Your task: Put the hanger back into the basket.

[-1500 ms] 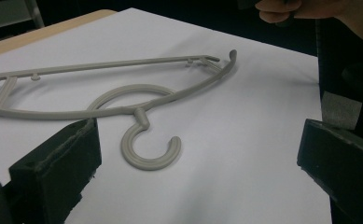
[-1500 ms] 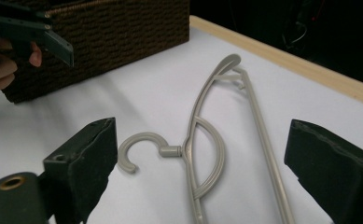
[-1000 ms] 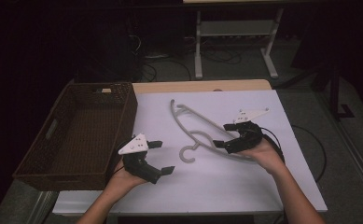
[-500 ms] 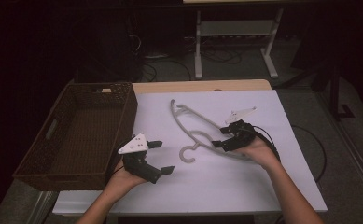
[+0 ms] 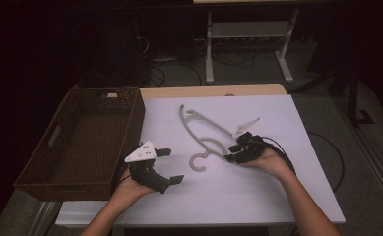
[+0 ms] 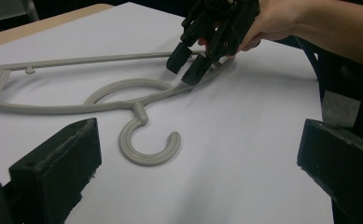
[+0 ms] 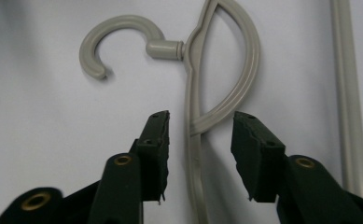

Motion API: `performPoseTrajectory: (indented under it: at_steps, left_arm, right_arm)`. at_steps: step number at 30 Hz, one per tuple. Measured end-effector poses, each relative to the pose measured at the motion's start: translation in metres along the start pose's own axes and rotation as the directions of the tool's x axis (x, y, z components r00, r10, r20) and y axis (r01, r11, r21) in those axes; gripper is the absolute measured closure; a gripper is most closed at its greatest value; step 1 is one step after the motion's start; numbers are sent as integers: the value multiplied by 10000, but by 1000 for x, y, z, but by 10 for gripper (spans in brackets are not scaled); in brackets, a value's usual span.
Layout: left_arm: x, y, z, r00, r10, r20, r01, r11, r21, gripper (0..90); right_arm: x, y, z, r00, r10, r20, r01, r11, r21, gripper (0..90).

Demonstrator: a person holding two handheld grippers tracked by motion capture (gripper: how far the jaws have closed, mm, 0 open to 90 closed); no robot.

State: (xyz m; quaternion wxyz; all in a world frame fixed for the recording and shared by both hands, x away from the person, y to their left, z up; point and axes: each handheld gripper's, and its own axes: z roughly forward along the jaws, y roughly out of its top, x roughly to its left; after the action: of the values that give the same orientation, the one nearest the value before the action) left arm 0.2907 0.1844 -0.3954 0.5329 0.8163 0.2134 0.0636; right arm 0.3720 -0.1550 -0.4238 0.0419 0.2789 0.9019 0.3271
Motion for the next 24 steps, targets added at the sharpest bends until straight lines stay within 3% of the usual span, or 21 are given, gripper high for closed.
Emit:
performPoseTrajectory:
  at_steps: [7,13,24]
  left_arm:
    - [-1,0,0,10000,13,-1,-13,10000,2,0]
    - [-1,0,0,10000,-16,3,16,10000,-10,0]
    - [0,0,0,10000,-4,-9,4,10000,3,0]
  right_arm:
    - [0,-3,5,10000,-25,-28,26,9993,360,652]
    - [-2,-7,9,9994,-331,106,324,9976,613,705]
    - [-2,-8,10,9988,-481,-106,487,9966,660,802]
